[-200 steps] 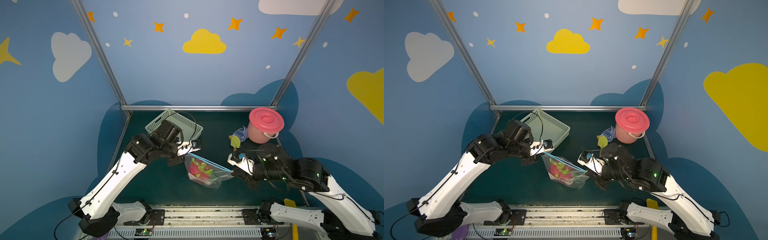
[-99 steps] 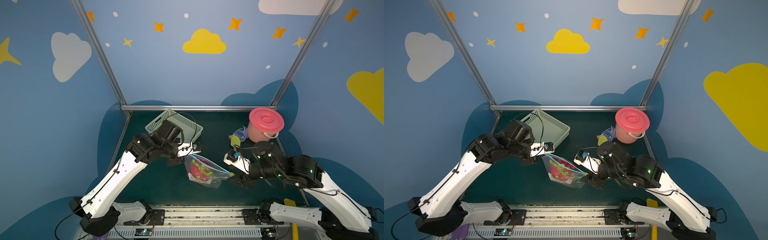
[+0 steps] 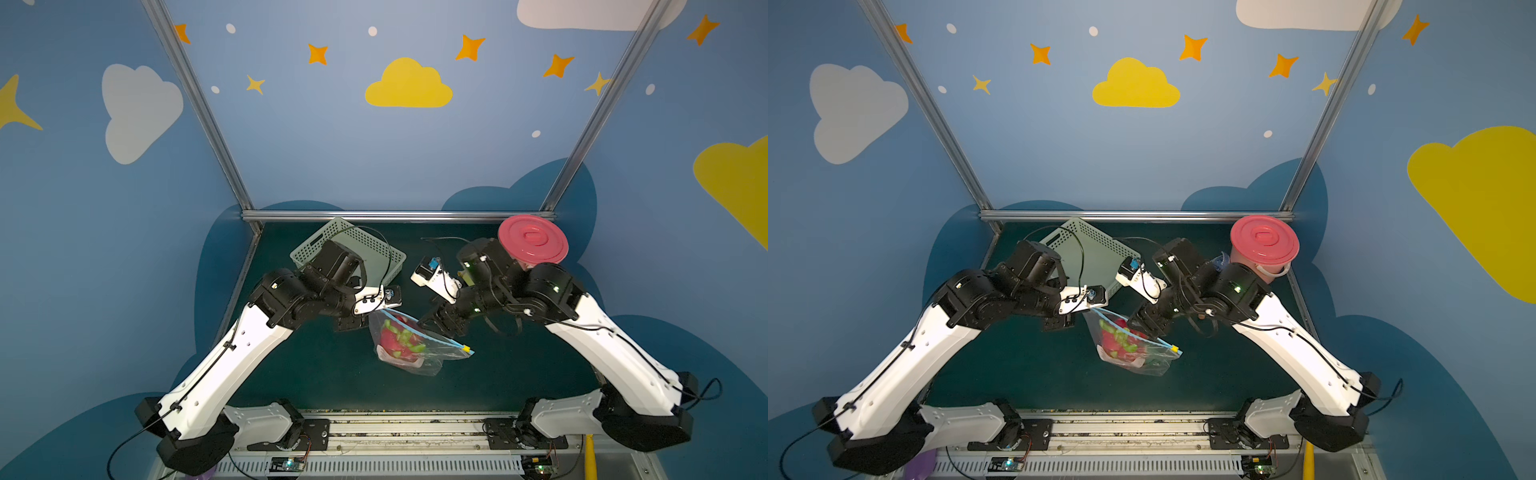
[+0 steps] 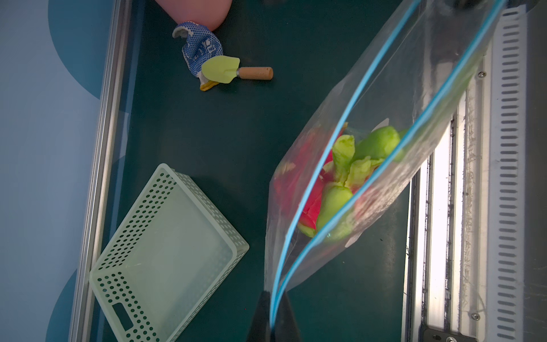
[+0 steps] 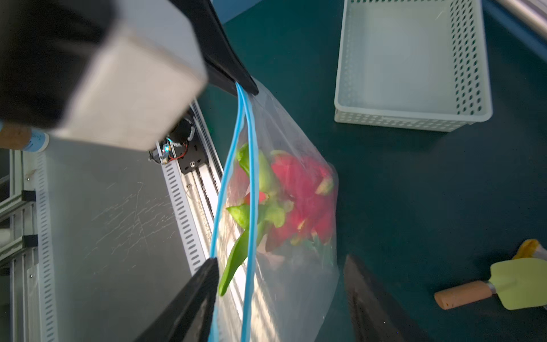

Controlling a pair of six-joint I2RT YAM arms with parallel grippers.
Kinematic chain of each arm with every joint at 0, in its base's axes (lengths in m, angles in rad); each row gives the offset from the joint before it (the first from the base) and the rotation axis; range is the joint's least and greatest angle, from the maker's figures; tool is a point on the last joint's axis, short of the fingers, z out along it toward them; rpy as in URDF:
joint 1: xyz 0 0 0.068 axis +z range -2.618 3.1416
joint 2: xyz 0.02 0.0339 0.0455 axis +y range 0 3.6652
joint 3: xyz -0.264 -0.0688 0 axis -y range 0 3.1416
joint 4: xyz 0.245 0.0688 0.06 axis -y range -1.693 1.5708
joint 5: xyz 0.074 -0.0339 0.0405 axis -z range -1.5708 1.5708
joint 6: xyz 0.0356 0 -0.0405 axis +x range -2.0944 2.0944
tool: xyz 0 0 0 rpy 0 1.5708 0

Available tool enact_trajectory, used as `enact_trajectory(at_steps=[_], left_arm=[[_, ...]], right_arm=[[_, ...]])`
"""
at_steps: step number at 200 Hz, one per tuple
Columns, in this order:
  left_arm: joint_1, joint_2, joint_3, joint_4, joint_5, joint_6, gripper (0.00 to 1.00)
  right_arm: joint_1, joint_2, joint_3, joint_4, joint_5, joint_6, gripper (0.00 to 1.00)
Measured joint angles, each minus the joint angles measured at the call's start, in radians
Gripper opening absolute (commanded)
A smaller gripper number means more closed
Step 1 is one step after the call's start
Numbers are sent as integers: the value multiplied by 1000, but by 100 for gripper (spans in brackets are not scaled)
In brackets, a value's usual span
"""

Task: Open the zip-top bag and take out the dragon fruit
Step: Open the zipper of the food storage bag at the center of the board.

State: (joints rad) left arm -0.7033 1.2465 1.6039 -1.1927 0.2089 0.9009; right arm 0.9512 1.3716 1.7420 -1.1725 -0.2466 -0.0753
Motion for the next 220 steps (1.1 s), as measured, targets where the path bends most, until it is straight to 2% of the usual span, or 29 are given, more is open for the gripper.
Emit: enact_trajectory(at_steps=[56,81,106,117,128,142,162,176,186,211,220], left_arm=[[0,-6,-12,8,14,-4,3],[0,-6,-12,26,19,-22,3],[-4,-2,-12,48,26,-42,3],[-6,0,-12,56,26,-51,4],[-6,3,-12,67,26,-64,15],[-7,6,-11,90,20,-89,54],[-8,11,-2,146,-20,-174,81],[-6,13,18,174,-57,-265,90],[-6,13,41,194,-96,-352,91],[-4,14,137,209,-217,-623,81],[-3,18,196,188,-257,-766,78]], right_arm=[[-1,28,-3,-17,-11,-12,48],[6,49,-3,-37,-16,-32,31],[13,79,-3,-66,-4,-42,1],[14,94,0,-80,7,-28,0],[14,111,10,-92,15,-1,0],[5,134,27,-98,17,38,0],[-20,153,43,-98,12,115,0],[-47,153,43,-84,-1,184,0],[-64,150,37,-63,-11,233,0],[-101,115,-27,20,-37,341,0],[-110,97,-59,53,-45,373,0]])
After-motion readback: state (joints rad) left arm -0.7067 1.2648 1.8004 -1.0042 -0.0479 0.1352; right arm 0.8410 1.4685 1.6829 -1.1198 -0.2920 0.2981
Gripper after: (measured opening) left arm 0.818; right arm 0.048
